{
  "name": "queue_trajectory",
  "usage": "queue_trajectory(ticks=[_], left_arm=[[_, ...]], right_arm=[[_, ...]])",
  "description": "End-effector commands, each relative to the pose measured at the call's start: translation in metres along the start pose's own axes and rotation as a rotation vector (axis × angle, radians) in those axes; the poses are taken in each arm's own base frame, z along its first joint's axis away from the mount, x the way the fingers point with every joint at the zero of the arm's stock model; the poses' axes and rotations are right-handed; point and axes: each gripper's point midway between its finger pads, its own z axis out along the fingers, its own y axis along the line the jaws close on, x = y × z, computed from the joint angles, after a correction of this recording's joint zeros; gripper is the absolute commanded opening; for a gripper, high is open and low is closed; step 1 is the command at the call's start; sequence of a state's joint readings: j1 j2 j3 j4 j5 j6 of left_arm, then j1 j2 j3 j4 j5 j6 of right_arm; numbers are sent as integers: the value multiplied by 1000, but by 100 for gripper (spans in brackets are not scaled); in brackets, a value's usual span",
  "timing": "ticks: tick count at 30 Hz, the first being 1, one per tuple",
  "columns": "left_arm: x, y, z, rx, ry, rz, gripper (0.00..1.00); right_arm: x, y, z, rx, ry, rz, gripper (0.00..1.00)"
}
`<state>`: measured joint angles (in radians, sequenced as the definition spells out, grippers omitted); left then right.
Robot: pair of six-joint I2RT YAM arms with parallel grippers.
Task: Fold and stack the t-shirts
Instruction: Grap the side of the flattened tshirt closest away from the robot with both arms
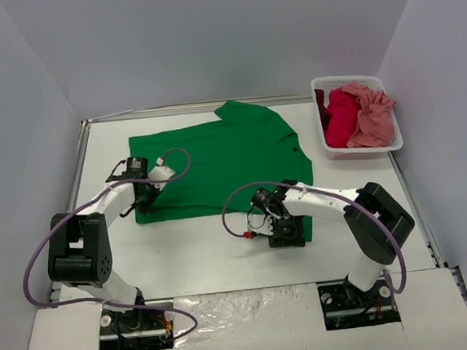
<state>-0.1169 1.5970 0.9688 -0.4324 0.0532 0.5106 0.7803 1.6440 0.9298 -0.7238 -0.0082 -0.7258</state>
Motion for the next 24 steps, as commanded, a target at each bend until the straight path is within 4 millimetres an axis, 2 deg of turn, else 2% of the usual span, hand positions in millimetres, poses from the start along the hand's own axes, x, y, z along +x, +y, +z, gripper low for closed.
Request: queue_trajectory(ticks=[1,10,13,14,16,17,18,19,24], left_arm=[[-9,7,-9,-15,-44,-25,3],[-8,3,-9,3,-48,-28,2],[-7,2,-8,6,-46,-28,2],[-7,1,-8,9,-47,-27,2],[-7,2,-8,9,-49,-28,2],[-7,1,-8,11,-48,-28,2],[-7,1,-8,12,-50,-28,2],[-6,0,-8,15,-49,-28,2],[-3,-4,-14,24,-53,-16,2]], right_arm=[[8,2,5,17,69,24,50],[2,4,22,33,115,38,47],[0,7,29,32,126,40,34],[0,8,30,30,127,41,24],[-1,9,32,28,127,45,17],[-2,9,32,28,125,49,8],[-4,10,33,26,119,56,3],[-5,9,32,25,113,59,0],[-8,11,16,11,73,65,0]])
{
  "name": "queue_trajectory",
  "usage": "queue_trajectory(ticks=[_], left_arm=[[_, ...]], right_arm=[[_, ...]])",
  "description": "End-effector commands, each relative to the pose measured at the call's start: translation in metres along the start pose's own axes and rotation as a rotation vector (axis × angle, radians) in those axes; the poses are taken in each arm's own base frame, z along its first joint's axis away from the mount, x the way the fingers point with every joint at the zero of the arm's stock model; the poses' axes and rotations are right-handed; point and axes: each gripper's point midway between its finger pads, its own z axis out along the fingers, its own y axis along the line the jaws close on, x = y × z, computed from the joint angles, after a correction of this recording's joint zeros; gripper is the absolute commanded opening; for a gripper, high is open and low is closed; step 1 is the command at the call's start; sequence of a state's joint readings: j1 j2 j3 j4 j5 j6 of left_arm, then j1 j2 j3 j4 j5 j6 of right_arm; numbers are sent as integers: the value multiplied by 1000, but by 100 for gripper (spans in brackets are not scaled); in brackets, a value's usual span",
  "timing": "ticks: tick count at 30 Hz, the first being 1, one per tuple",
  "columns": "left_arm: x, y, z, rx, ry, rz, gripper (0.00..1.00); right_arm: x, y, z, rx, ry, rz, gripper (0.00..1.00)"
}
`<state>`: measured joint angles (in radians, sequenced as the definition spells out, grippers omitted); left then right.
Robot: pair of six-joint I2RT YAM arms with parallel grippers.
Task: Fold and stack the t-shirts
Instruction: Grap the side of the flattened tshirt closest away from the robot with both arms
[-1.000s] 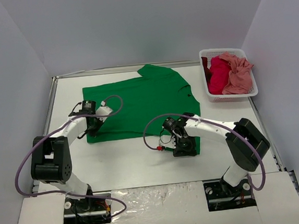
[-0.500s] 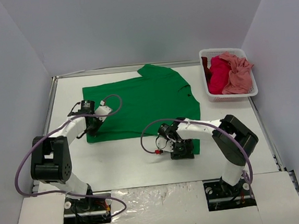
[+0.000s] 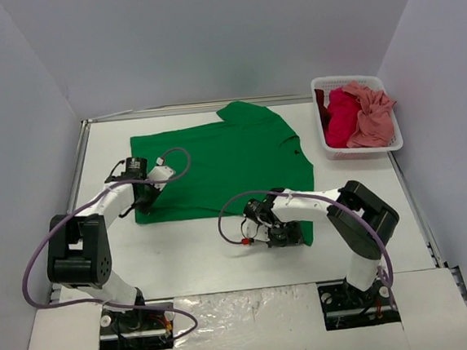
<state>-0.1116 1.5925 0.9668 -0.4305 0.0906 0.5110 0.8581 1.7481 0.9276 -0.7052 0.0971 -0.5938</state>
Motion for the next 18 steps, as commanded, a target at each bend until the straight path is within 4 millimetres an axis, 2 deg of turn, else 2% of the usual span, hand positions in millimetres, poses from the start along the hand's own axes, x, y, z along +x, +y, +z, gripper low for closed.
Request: queue_trajectory(ticks=[1,2,3,8,10,11,13,18], left_arm=[[2,-1,-17,-9,-32,-2,2],[5,-2,-19,-7,-28,3,3],[7,-4,-21,-3,-27,15,2],[25,-24,-43,40,-43,54,2],[27,-29,-55,34,-76,78,2],[35,-35,-56,47,-62,87,2],[39,-38,-66,35,-86,104,2],[56,-46,-74,24,-86,125,2]], right_arm=[[-11,6,-7,-48,-70,15,0],[-6,9,-13,-62,-65,10,0],[-10,17,-17,-111,-95,5,0],[-4,25,-41,-178,-127,13,0],[-4,26,-46,-189,-144,25,0],[-3,26,-50,-191,-148,33,0],[-1,25,-53,-193,-153,50,0],[9,15,-61,-181,-142,100,0]])
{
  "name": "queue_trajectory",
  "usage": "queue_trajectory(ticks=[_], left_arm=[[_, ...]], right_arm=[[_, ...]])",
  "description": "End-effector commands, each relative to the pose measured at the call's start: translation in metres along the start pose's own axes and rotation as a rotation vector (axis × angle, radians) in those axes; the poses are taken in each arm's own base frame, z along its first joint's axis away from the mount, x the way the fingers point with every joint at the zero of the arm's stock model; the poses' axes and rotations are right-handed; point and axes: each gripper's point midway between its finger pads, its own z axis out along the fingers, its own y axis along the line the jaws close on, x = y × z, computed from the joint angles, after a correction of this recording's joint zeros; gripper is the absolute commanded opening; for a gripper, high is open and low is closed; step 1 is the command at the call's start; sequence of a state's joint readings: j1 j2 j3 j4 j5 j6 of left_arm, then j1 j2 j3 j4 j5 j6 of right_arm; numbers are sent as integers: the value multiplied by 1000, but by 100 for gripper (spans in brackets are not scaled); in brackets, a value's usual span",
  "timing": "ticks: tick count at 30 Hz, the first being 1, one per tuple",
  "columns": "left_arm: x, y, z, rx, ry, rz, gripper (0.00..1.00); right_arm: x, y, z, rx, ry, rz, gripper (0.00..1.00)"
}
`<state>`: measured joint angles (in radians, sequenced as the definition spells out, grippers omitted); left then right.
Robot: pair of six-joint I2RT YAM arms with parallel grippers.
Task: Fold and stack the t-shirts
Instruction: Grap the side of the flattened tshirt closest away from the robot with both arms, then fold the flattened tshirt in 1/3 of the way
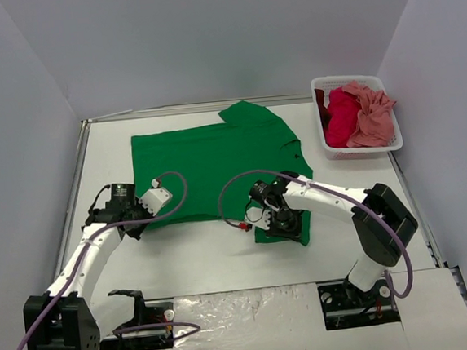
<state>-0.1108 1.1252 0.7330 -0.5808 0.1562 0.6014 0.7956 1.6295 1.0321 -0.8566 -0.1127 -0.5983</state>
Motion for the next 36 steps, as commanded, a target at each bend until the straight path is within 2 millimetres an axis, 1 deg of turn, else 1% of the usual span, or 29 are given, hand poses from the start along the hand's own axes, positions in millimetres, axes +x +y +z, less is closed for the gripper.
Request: queue_trajectory(ticks=[1,2,3,4,5,8,9,11,12,14,16,17,18,19,20,21,22,23,24,25,26,28,29,31,32,35,36], left_arm=[[10,-8,-10,12,10,38,2],[14,-9,-9,12,15,46,2],[13,-9,-11,2,8,50,2],[15,-9,-12,2,10,53,2],[16,-9,-12,0,11,56,2],[14,-8,-14,-8,1,55,2],[12,-7,-14,-13,-6,57,2],[8,-3,-16,-27,-14,58,2],[7,-1,-16,-30,-17,56,2],[5,3,-17,-40,-11,60,2],[-1,8,-19,-46,-18,64,2],[-3,10,-18,-44,-15,64,2],[-8,14,-20,-52,-23,65,2],[-10,16,-21,-55,-23,65,2],[-11,18,-20,-53,-18,66,2],[-13,21,-20,-59,-19,67,2],[-17,26,-21,-71,-25,69,2],[-18,28,-22,-78,-25,70,2],[-19,31,-21,-79,-20,71,2],[-23,37,-23,-92,-25,73,2],[-24,40,-20,-89,-20,70,2],[-26,45,-19,-88,-20,68,2],[-28,51,-18,-91,-18,57,2],[-31,55,-17,-83,-22,53,2],[-32,60,-15,-86,-20,46,2],[-38,68,-11,-80,-22,34,2],[-39,69,-9,-78,-21,34,2]], right_arm=[[18,3,-21,-30,35,52,0],[19,1,-24,-30,34,60,0],[15,-6,-31,-16,14,64,0],[20,-11,-36,-18,10,89,0],[16,-20,-44,-3,-15,92,0],[21,-38,-57,25,-27,132,0],[19,-49,-65,45,-45,147,0],[20,-59,-72,56,-51,161,0],[15,-69,-78,69,-66,161,0],[15,-81,-83,80,-72,183,0],[8,-95,-90,93,-83,183,0],[9,-102,-92,97,-81,197,0],[7,-108,-89,90,-68,199,0],[0,-118,-99,117,-95,200,0],[-2,-124,-100,120,-97,203,0],[-3,-129,-97,109,-77,205,0],[-10,-139,-107,136,-104,205,0],[-13,-144,-109,140,-105,206,0],[-16,-149,-105,126,-95,207,0],[-19,-154,-107,133,-103,207,0],[-24,-163,-109,143,-114,210,0],[-29,-174,-111,155,-128,218,0],[-35,-183,-112,165,-142,219,0],[-39,-192,-113,173,-162,229,0],[-42,-198,-115,184,-173,231,0],[-52,-222,-119,229,-203,248,0],[-52,-228,-119,239,-208,255,0]])
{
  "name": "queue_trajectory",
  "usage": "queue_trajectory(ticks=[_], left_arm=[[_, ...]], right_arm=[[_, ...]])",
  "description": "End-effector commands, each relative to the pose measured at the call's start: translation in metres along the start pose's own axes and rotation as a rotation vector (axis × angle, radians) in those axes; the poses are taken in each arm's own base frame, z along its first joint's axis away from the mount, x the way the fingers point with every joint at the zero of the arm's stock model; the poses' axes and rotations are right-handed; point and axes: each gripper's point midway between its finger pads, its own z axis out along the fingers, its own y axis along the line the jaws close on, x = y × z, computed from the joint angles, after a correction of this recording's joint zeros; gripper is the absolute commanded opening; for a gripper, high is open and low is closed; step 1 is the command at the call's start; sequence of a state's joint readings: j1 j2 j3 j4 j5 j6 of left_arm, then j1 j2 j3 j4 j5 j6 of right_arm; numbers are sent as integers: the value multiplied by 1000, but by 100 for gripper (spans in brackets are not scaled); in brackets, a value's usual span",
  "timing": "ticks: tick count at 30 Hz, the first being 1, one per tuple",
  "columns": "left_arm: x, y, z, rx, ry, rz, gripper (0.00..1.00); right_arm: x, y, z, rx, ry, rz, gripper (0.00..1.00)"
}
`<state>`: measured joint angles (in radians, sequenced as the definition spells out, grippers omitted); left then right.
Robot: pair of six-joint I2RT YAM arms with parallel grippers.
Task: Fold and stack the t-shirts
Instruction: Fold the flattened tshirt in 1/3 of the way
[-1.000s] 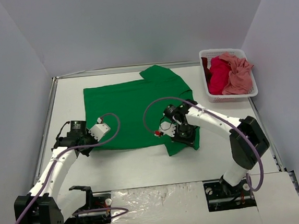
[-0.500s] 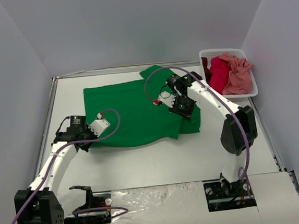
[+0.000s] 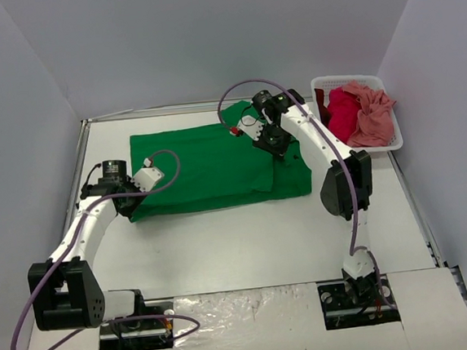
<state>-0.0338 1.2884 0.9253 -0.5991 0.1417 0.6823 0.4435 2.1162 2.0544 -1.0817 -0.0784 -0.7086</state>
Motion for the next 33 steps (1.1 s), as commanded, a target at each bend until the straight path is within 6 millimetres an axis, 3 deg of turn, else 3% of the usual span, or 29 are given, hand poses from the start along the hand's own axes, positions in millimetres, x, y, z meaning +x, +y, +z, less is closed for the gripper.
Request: queue_trajectory(ticks=[1,6,11,18,22,29,33], left_arm=[[-16,18,-1,-18,-32,15,2],[-23,25,10,1,-26,19,2],[-24,29,30,28,7,33,2],[-27,48,53,3,58,41,2],[-35,60,56,-19,57,48,2],[-37,64,59,-20,68,45,2],[-33,60,62,-7,81,36,2]], right_arm=[[-1,-17,-4,31,7,9,0],[-18,-45,10,71,-24,13,0],[-26,-57,38,71,-5,-8,0],[-37,-73,68,102,-13,-18,0],[-41,-80,82,122,-16,-17,0],[-53,-95,95,168,-65,15,0],[-68,-126,103,295,-141,118,0]])
